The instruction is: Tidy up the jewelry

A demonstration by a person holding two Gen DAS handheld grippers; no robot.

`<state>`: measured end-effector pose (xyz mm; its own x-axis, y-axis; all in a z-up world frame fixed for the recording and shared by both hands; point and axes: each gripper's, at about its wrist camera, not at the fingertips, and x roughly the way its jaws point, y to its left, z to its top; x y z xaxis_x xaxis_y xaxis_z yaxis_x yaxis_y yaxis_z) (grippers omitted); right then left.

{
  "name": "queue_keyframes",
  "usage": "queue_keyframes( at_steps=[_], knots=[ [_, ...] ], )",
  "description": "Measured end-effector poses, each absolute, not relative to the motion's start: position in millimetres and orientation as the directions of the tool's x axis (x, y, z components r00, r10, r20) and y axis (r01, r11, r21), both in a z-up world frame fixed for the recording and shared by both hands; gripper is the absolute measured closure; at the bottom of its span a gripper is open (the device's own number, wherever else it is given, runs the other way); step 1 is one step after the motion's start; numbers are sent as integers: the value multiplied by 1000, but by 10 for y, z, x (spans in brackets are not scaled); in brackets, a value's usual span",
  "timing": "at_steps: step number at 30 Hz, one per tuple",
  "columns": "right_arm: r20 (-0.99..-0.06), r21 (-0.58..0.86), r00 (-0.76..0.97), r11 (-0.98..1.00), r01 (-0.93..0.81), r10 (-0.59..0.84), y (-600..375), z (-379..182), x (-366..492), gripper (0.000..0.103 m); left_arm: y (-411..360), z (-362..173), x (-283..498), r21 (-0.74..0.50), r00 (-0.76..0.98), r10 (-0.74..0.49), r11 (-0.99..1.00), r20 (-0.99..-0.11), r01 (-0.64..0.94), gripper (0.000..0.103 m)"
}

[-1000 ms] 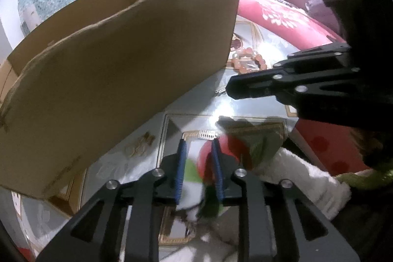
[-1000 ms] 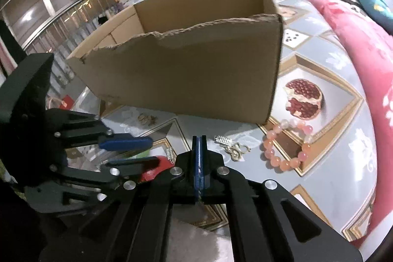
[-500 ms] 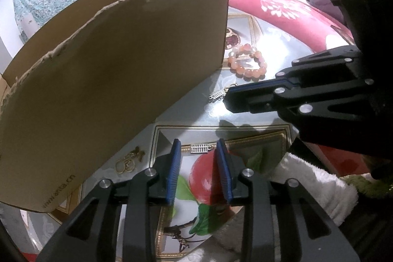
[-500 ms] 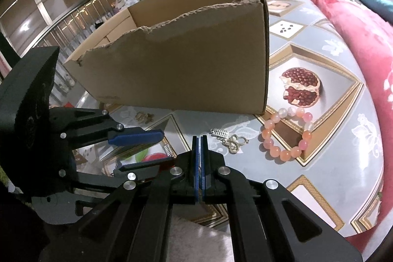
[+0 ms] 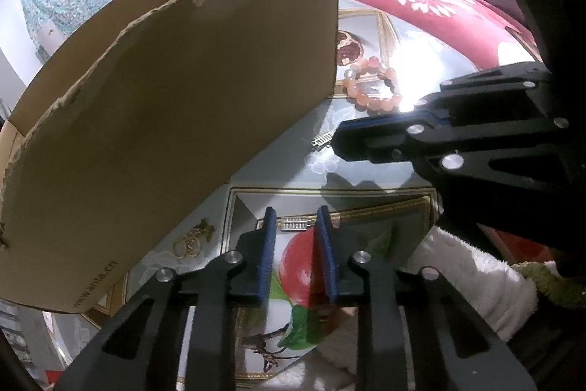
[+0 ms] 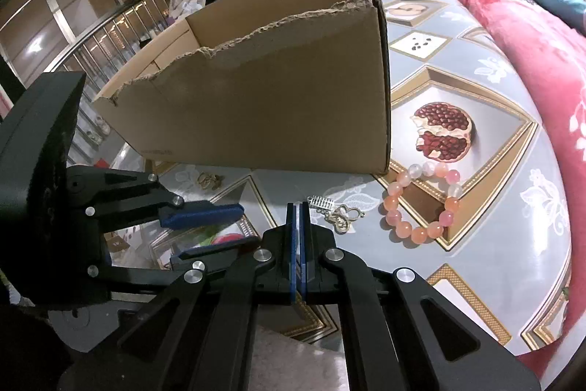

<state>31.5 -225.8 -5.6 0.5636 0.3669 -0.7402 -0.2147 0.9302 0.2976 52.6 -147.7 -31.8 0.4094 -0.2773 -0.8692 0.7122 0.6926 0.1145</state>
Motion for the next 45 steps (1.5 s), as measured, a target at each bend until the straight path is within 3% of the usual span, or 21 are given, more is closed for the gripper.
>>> queue_keyframes(
  at_steps=[23,28,33,45],
  knots=[
    [-741,269,581,941,-204,338,-2258,-4,303,101,-1329,-236,517,85,424,-314,712,-850,697,88],
    [-753,253,570,945,-209,328,-2191,-40,308,97,-1208,-193,554,78,447,-317,738,-837,670,88],
    [-766,230,569,954,-190,298,-2132,-76,363,82,-1107,-194,581,66,448,-310,758,-839,649,87],
    [-794,153,570,977,-152,213,-2082,-147,534,83,-1052,-198,601,52,444,-311,769,-840,637,87]
  ],
)
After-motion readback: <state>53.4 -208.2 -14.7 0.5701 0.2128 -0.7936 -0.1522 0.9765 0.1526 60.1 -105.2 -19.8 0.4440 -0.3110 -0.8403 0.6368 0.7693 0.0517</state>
